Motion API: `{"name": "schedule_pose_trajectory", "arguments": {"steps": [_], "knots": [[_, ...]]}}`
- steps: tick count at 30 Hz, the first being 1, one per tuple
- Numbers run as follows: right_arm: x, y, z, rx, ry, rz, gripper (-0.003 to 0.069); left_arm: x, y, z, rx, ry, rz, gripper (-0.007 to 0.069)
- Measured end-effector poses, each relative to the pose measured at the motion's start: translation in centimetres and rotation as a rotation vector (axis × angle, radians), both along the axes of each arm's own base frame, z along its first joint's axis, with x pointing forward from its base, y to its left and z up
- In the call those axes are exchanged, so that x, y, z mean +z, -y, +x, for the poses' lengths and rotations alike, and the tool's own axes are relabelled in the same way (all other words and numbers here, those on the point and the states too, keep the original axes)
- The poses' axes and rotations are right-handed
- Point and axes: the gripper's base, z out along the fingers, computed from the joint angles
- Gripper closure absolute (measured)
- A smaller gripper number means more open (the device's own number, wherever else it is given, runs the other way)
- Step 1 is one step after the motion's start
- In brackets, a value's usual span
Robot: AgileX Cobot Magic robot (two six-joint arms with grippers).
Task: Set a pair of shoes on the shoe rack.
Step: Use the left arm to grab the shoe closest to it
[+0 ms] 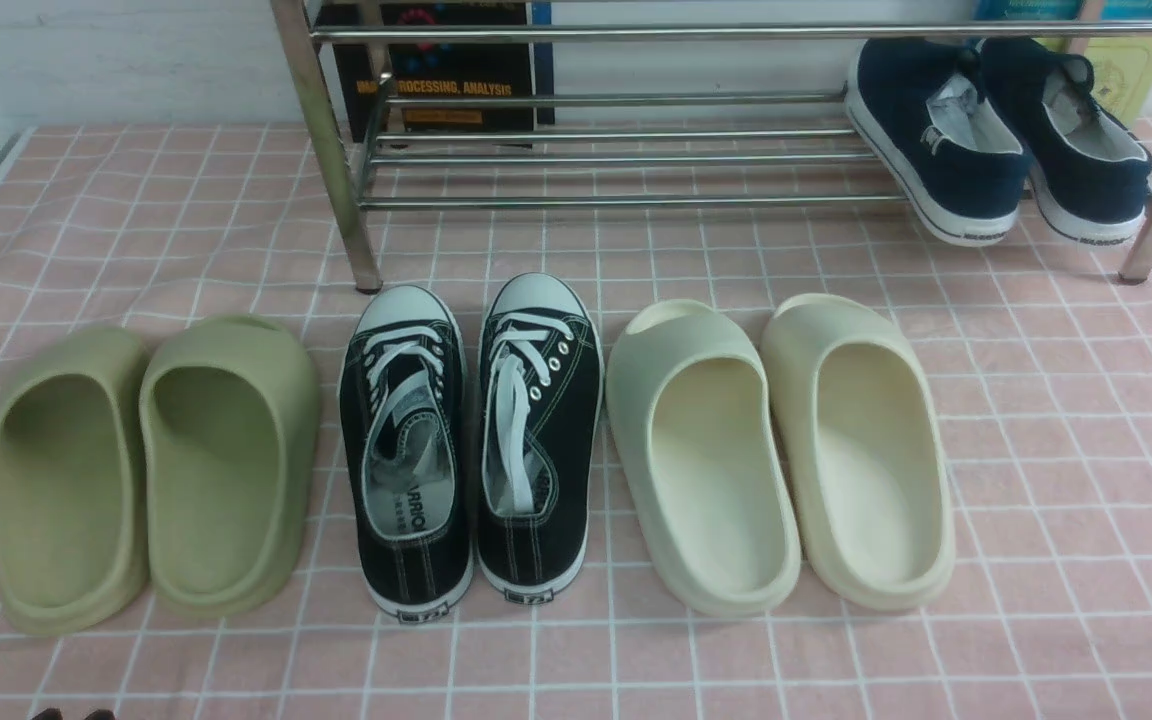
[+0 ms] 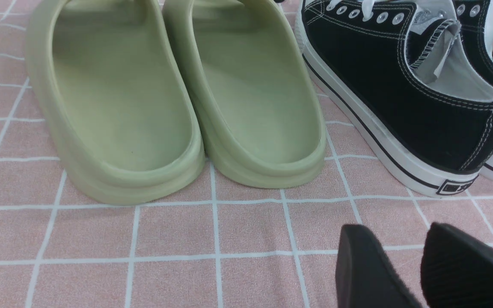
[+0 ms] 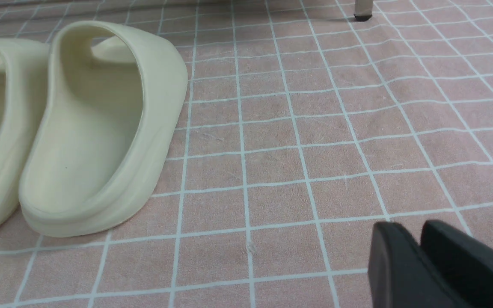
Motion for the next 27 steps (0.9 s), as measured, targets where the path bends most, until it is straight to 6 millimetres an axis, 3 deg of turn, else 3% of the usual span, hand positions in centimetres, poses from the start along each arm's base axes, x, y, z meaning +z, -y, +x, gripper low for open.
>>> {"name": "schedule_pose_trajectory", "arguments": {"steps": [27], "knots": [[0.00, 0.00, 0.00, 0.000, 0.000, -0.002, 0.0534, 0.00, 0.00, 0.00, 0.000, 0.000, 0.000, 0.0385]]}}
